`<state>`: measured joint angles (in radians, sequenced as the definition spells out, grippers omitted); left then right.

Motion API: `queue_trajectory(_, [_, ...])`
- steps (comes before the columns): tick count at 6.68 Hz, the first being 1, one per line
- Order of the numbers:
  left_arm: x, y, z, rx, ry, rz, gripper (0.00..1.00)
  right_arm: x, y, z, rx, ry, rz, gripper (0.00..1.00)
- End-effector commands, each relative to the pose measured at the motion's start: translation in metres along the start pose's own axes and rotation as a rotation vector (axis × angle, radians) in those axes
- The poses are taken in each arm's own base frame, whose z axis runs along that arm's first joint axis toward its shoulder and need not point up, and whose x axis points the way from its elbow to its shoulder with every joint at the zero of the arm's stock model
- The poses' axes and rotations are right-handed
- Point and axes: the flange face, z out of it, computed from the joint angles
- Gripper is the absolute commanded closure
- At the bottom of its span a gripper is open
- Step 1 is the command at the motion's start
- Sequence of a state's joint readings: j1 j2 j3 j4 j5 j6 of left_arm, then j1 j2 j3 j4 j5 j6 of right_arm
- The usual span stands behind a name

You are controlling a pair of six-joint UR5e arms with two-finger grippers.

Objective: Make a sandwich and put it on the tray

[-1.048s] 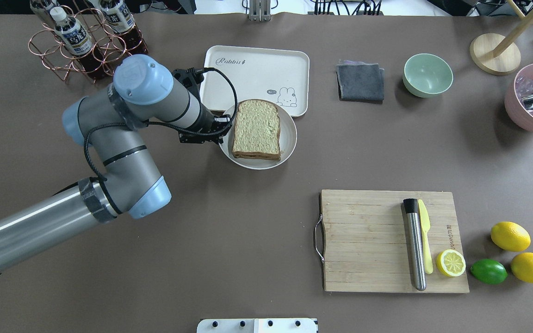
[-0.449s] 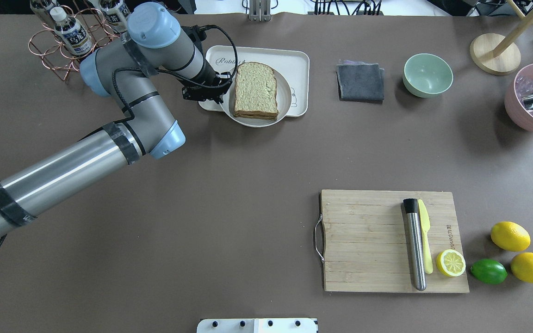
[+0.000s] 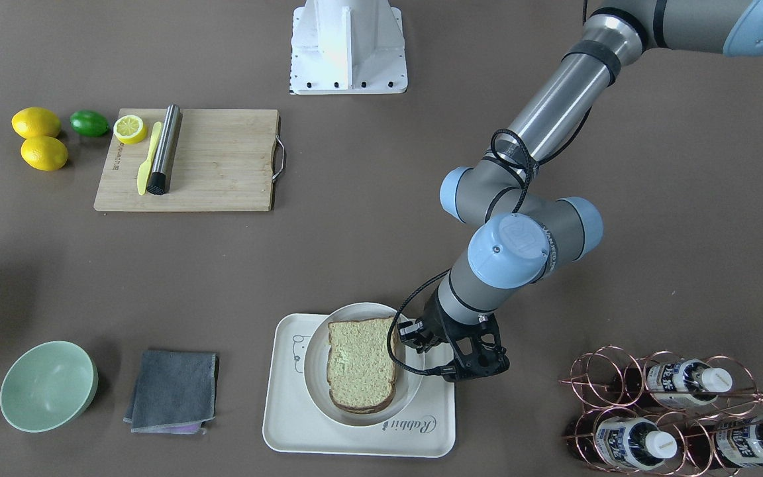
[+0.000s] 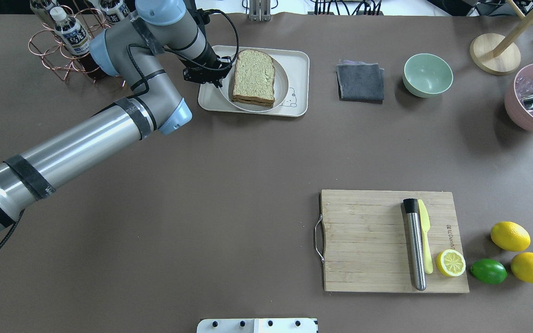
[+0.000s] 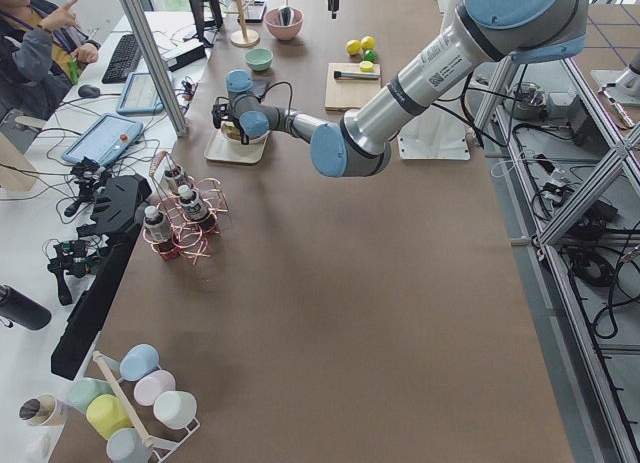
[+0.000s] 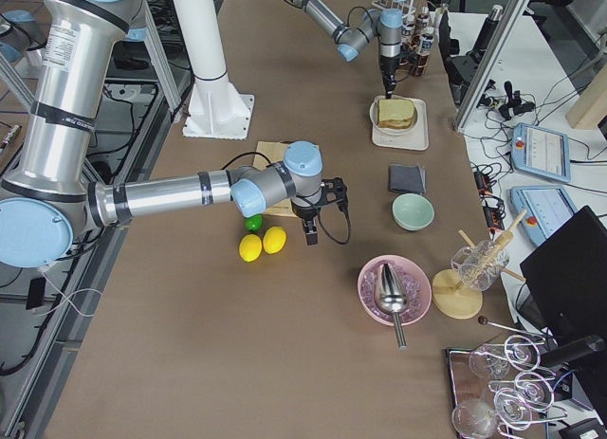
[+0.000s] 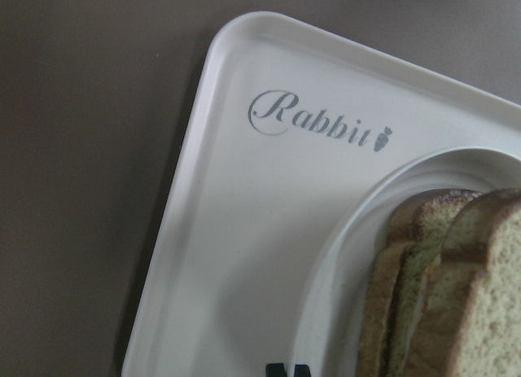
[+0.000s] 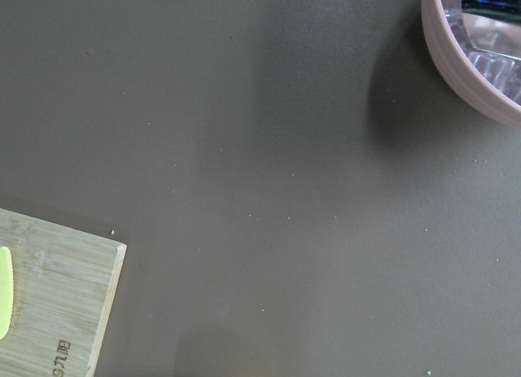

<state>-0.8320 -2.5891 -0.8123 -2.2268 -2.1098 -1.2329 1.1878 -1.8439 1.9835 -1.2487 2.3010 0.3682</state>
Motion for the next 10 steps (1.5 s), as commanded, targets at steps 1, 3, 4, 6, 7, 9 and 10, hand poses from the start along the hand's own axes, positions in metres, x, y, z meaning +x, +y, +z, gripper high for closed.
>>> queue_trajectory(1, [-0.002, -0.012, 0.007, 0.005, -0.008, 0.016, 1.00, 0.000, -0.001, 0.000, 0.001, 0.000, 0.001, 0.00])
queue_trajectory(3, [-0.005, -0.014, 0.012, 0.012, -0.006, 0.018, 1.00, -0.002, -0.003, -0.002, 0.006, -0.002, -0.004, 0.00])
queue_trajectory(4, [-0.006, -0.014, 0.013, 0.015, -0.009, 0.018, 1.00, -0.003, -0.004, -0.002, 0.008, -0.003, -0.006, 0.00])
queue_trajectory(6, [-0.004, -0.012, 0.012, 0.018, -0.001, 0.020, 0.02, -0.003, -0.004, -0.002, 0.008, -0.003, -0.006, 0.00])
queue_trajectory(7, [0.002, -0.011, 0.007, 0.024, 0.014, 0.021, 0.01, -0.005, -0.007, -0.003, 0.012, -0.006, -0.011, 0.00])
queue_trajectory(9, [-0.005, 0.006, -0.041, 0.023, -0.001, 0.018, 0.01, -0.004, -0.008, -0.002, 0.009, -0.004, -0.008, 0.00])
queue_trajectory(10, [-0.033, 0.027, -0.072, -0.014, -0.014, 0.063, 0.01, -0.004, -0.008, -0.001, 0.008, -0.003, -0.006, 0.00])
